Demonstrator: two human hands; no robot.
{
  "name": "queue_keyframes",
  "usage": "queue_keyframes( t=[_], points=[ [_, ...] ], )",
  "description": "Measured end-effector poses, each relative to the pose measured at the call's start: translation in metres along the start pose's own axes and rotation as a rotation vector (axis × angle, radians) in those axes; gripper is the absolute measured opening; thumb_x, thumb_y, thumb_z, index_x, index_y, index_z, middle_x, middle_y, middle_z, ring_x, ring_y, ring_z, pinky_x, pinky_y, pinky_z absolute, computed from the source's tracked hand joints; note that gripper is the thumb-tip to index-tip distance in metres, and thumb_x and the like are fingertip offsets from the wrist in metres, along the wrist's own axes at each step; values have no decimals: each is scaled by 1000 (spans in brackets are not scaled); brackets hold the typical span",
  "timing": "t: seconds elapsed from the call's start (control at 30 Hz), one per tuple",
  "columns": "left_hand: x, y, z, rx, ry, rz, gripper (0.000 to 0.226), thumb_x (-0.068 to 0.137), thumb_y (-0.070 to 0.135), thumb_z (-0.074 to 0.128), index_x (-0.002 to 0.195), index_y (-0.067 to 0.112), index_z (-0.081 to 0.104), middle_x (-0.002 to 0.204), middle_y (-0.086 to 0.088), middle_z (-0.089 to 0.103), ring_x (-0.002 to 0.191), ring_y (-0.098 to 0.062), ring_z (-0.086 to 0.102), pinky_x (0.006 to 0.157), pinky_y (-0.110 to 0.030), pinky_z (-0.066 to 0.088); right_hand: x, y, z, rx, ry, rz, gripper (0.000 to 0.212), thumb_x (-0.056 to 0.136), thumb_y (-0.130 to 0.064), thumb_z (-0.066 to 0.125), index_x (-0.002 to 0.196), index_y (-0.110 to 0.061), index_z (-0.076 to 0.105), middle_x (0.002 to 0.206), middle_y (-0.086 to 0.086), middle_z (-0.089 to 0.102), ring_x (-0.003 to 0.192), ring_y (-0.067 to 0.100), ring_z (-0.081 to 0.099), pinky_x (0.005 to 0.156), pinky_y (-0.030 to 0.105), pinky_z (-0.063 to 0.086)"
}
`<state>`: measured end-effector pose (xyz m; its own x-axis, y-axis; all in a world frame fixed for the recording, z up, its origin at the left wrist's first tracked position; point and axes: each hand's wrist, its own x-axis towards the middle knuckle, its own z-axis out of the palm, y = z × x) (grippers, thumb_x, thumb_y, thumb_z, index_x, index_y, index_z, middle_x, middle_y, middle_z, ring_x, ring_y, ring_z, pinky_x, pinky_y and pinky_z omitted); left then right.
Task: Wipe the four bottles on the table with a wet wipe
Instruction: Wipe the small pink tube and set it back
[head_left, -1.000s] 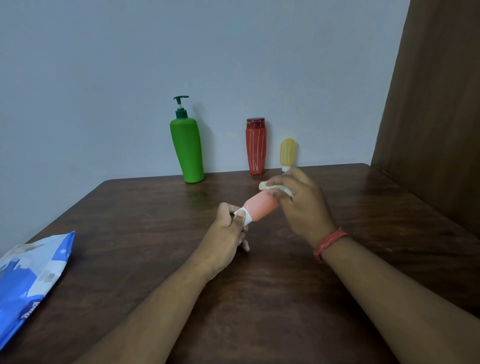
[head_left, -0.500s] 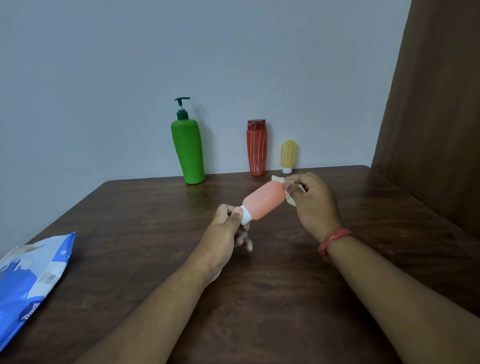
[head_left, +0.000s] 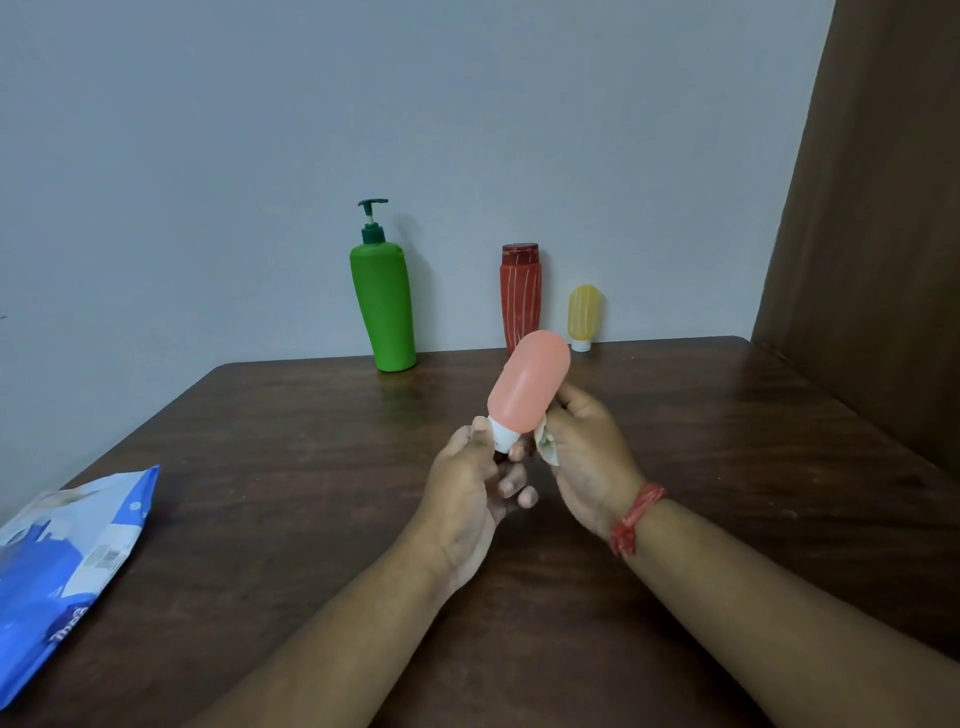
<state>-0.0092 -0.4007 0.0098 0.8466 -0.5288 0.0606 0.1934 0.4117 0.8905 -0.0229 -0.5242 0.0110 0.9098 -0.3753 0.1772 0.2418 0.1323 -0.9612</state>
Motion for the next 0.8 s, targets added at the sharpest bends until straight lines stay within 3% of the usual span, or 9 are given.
queue_keyframes(
  t=[0.1,0.17,0.27,0.43,0.53,0.6,0.67,0.8],
  points=[
    [1,-3,3,-12,74,29,47,111,33,32,132,-7,44,71,-2,51,52,-12,35,48,-27,39,-5,5,7,-18,-40,84,27,103,-12,42,105,-13,69,66,6,55,52,21,50,42,26,39],
    [2,-3,3,34,132,54,47,111,34,31,130,-6,44,70,-1,50,51,-12,37,48,-27,39,-6,4,8,32,-76,93,25,103,-9,43,101,-4,67,67,9,54,49,23,49,42,27,38],
    [5,-1,1,50,209,83,45,110,35,32,127,-5,46,70,-2,49,50,-11,41,47,-27,41,-8,2,4,99,-206,92,26,104,-5,40,107,8,62,76,13,58,55,24,54,47,31,43],
    [7,0,-3,77,240,72,43,110,37,31,123,1,52,70,0,48,52,-10,44,50,-28,46,-3,-1,-7,59,-305,121,22,99,-7,53,109,9,64,91,20,65,70,28,62,62,38,52],
    [8,1,-3,72,228,54,36,110,36,32,118,6,51,75,-1,46,55,-9,43,53,-29,46,3,-1,-15,12,-192,102,21,94,-13,63,105,3,69,101,21,70,86,29,67,74,39,54],
    [8,2,-3,64,214,31,31,110,34,32,114,8,49,76,-2,45,56,-10,42,53,-29,46,6,-4,-17,79,-74,90,17,93,-13,64,102,-2,71,104,15,73,93,22,69,76,31,56],
    [7,2,-2,69,189,-3,29,111,33,32,113,9,47,77,-2,45,56,-10,41,54,-29,46,9,-11,-19,177,13,53,13,93,-12,62,100,-5,71,103,10,74,94,18,70,75,27,57],
    [5,-1,0,97,146,-53,28,111,32,31,114,9,46,76,-1,45,55,-10,40,54,-30,45,14,-20,-25,242,150,-34,11,94,-12,61,99,-7,70,102,6,74,95,16,68,84,31,56]
  ],
)
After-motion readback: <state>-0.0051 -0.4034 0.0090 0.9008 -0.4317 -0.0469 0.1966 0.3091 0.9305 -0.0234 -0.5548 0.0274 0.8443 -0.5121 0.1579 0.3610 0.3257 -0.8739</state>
